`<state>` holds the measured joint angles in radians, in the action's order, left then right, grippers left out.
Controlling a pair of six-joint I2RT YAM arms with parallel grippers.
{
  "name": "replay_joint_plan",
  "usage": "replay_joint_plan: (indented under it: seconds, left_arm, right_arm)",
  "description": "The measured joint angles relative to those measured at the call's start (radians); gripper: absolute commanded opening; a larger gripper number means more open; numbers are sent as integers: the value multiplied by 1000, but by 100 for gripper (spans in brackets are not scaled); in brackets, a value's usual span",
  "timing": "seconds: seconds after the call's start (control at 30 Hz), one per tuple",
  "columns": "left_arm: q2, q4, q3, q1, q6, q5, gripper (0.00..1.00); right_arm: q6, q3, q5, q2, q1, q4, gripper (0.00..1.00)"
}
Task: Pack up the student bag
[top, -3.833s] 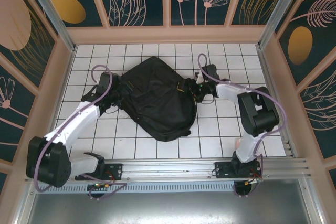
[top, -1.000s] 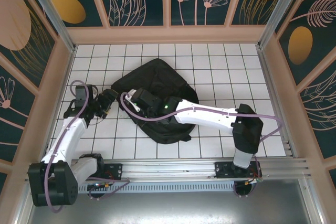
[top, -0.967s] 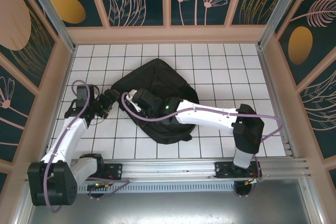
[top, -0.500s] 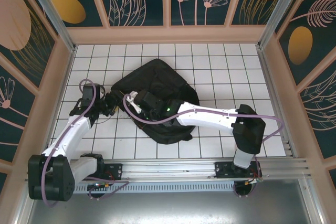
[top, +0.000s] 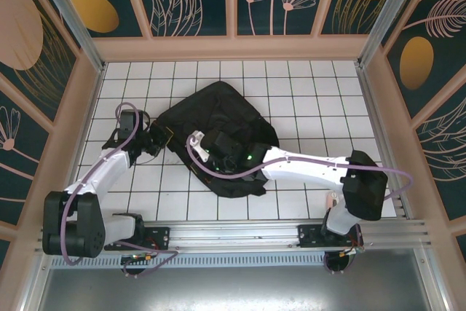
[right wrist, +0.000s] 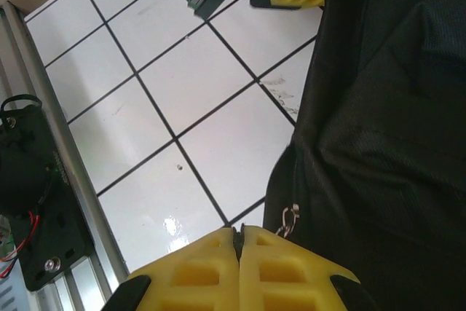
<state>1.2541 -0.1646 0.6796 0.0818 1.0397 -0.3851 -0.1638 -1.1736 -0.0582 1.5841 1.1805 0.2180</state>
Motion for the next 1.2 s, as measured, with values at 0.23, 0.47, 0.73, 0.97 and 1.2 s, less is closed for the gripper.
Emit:
replay_joint_plan:
  seconds: [0.23,0.47,0.73,0.97,1.2]
  left_arm:
    - [30,-17,32,2,-14,20,0]
    - [61,-23,51,3,-18,51,0]
    - [117,-47,114,0,-34,57,0]
    - [211,-74,211,0,-68,68,0]
    - [381,-130,415,73,-103,84,0]
  right_arm:
    - [-19,46,-8,-45,7,29,0]
    - [-57,115,-3,-139,34,65,0]
    - [-114,245,29,-282,50,78,0]
    - [-142,343,97,-388,45,90,0]
    - [-161,381,106,-415,16,29,0]
